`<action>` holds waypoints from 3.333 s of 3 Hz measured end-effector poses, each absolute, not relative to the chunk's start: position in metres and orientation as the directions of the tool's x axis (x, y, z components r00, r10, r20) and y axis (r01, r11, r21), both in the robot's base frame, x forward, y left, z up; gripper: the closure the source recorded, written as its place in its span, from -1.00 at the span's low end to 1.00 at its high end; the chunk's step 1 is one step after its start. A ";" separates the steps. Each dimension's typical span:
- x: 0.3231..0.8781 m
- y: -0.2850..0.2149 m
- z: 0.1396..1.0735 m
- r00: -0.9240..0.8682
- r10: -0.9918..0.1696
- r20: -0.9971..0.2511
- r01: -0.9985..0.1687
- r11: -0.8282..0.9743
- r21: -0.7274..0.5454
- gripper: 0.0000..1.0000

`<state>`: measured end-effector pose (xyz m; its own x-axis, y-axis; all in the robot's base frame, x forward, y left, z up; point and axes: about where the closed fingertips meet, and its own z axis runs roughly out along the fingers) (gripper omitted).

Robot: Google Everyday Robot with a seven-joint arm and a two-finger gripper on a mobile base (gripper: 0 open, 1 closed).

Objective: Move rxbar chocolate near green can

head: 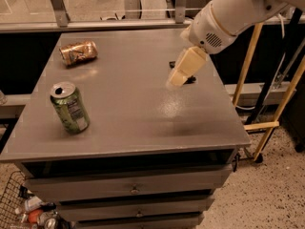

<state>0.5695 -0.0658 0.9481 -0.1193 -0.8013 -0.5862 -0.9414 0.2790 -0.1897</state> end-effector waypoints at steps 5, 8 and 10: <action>0.652 -0.070 0.879 -0.384 -0.594 -0.707 -0.800 0.596 -0.066 -1.00; 0.679 -0.094 0.840 -0.472 -0.458 -0.754 -0.675 0.737 -0.025 -1.00; 0.693 -0.095 0.830 -0.487 -0.427 -0.762 -0.659 0.752 0.000 -0.17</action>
Offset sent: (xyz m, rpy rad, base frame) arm 0.0301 0.0064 -0.0263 0.0352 0.0056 -0.0998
